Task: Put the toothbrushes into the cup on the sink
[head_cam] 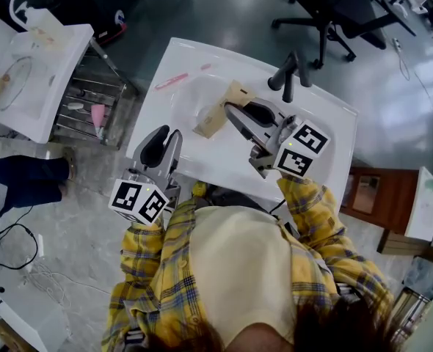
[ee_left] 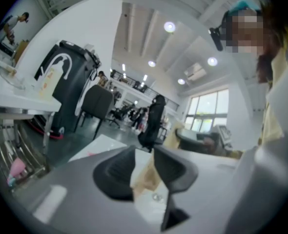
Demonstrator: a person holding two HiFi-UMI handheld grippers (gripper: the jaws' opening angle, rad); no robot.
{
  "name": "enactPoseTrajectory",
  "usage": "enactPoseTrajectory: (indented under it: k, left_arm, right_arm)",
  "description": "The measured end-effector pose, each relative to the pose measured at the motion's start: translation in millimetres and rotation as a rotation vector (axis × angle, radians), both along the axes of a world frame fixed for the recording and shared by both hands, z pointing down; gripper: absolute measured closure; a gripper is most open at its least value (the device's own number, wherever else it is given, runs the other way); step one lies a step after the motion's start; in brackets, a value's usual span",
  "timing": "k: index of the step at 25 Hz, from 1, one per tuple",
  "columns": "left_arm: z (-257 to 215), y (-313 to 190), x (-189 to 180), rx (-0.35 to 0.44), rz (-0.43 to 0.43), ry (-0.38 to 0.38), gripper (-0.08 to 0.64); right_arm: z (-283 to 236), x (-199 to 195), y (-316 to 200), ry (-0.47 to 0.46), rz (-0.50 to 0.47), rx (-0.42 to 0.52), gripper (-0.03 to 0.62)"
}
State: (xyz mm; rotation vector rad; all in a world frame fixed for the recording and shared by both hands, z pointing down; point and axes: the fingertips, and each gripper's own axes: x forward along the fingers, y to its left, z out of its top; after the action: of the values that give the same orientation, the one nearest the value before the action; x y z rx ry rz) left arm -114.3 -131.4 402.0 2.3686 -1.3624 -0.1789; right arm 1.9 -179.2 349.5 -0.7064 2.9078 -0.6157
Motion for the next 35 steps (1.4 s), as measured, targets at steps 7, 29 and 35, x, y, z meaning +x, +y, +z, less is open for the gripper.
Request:
enactPoseTrajectory:
  k: [7,29,35]
  left_arm:
    - [10,-2,3,-0.050,-0.071,-0.124,0.496]
    - [30,3,11,-0.134,-0.037,-0.175,0.520]
    - [34,4,10,-0.147,-0.031,-0.179,0.520]
  right_arm:
    - [18,4,-9,0.095,0.130,0.085,0.529]
    - [116,-10,-16,0.257,0.239,0.009,0.529]
    - [128,-11,-11,0.296,0.212,-0.022,0.529]
